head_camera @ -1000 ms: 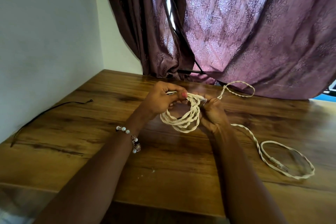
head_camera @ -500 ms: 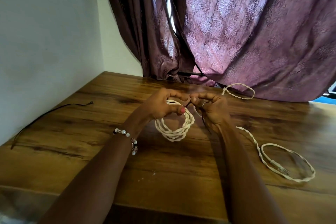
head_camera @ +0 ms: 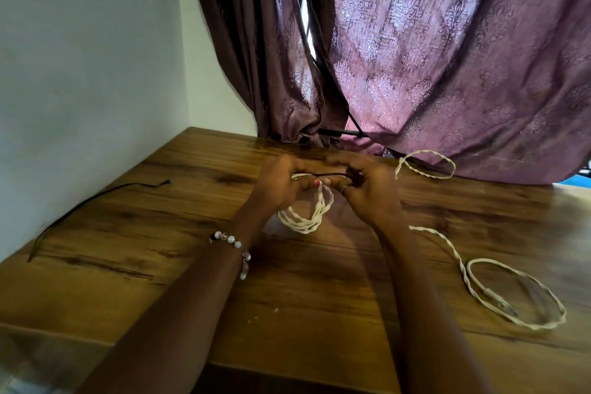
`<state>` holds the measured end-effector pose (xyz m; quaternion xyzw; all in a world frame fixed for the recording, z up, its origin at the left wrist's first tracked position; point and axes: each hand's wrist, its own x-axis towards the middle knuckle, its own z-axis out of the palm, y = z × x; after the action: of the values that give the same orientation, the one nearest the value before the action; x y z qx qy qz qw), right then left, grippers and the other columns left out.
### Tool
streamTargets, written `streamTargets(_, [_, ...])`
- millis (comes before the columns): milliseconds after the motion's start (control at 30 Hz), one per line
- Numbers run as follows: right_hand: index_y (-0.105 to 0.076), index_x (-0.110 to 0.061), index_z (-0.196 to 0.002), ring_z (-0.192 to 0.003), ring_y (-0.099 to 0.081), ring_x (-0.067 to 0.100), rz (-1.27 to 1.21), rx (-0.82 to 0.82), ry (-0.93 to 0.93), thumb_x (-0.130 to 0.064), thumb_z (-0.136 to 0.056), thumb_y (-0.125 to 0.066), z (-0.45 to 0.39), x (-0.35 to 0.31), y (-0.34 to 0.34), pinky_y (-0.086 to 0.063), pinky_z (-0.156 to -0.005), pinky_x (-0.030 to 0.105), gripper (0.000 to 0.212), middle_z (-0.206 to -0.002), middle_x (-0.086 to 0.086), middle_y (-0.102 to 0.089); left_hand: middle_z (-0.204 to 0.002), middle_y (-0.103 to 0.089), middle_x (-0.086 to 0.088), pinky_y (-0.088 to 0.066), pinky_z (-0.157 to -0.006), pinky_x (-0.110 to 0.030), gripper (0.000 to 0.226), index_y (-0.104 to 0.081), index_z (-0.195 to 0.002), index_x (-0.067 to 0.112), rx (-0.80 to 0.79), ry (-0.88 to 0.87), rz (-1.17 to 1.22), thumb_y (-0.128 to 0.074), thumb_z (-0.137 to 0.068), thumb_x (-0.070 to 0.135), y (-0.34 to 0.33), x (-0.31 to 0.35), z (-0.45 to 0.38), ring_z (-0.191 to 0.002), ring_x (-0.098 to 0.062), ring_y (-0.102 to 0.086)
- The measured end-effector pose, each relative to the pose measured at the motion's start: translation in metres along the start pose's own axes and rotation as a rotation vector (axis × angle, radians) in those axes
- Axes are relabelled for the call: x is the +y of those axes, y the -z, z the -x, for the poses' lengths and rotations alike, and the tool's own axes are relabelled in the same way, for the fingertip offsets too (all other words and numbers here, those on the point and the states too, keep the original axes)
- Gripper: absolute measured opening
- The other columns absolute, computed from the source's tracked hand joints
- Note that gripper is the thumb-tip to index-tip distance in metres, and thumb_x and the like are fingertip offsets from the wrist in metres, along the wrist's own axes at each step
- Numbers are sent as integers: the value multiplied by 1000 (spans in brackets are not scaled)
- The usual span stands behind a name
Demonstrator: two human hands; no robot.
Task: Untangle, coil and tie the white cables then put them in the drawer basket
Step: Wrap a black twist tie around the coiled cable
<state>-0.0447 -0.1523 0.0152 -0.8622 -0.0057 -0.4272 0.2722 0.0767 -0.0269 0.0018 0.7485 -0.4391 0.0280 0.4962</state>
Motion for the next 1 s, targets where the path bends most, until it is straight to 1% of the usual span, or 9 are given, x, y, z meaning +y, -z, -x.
streamTargets(100, [-75,-4,-85,-67,-64,29,296,-33,144,-11,-72,-73,0,10,4,-50,-64,33,14,-74,12,-70,-101,-74,-4,-52,-87,-28,24,-75,-102,13,14,6,2,-76,-78,12,-1,7,1,-95,-15,-67])
streamTargets(300, [-71,-8,-74,-70,-57,28,374,-75,111,-14,-78,-65,0,5,-13,-46,-61,38,9,-69,8,-64,-88,-74,-4,-45,-69,-4,16,-76,-93,7,145,34,90,-75,-77,5,-10,8,2,-82,-9,-66])
streamTargets(467, [-70,-7,-71,-67,-58,27,437,-78,149,-9,-70,-63,2,-2,-19,-40,-57,30,8,-67,7,-66,-82,-71,-9,-54,-74,-31,15,-74,-91,8,196,238,431,-71,-79,0,-15,4,2,-73,-18,-65])
streamTargets(533, [-69,-7,-68,-66,-57,27,451,-83,169,-10,-70,-60,2,-3,-21,-39,-56,31,9,-66,6,-64,-77,-70,-10,-55,-70,-30,15,-72,-95,1,201,316,566,-69,-80,-2,-16,5,2,-67,-16,-65])
streamTargets(600, [-68,-8,-67,-65,-56,27,440,-88,199,-10,-71,-59,3,-1,-21,-43,-55,33,10,-65,6,-63,-69,-69,-6,-55,-58,-22,20,-69,-100,-7,184,364,661,-68,-80,-4,-14,10,4,-56,-10,-64])
streamTargets(733, [-74,-11,-78,-66,-58,27,426,-162,242,-11,-71,-68,8,2,-22,-47,-54,33,9,-71,8,-66,-58,-69,-3,-47,-43,-16,21,-67,-96,-9,93,451,808,-71,-75,-7,-7,16,8,-44,-7,-61])
streamTargets(867, [-76,-13,-81,-74,-60,20,311,-297,283,-18,-75,-71,9,8,-21,-44,-64,31,9,-79,4,-73,-73,-72,-9,-59,-61,-28,25,-71,-91,-1,127,386,701,-76,-68,-9,-6,13,6,-62,-17,-67])
streamTargets(933, [-75,-11,-80,-71,-60,18,73,-167,117,-24,-82,-61,8,2,-15,-46,-64,30,20,-76,7,-72,-83,-72,-12,-60,-67,-30,25,-72,-89,5,133,327,636,-78,-67,-6,-2,11,5,-70,-18,-67])
streamTargets(1000, [-74,-15,-84,-72,-62,9,-98,113,-17,-26,-89,-55,8,1,-9,-45,-64,23,23,-75,3,-70,-84,-72,-9,-57,-64,-24,25,-72,-89,6,106,260,610,-78,-68,-5,-1,11,5,-71,-13,-68])
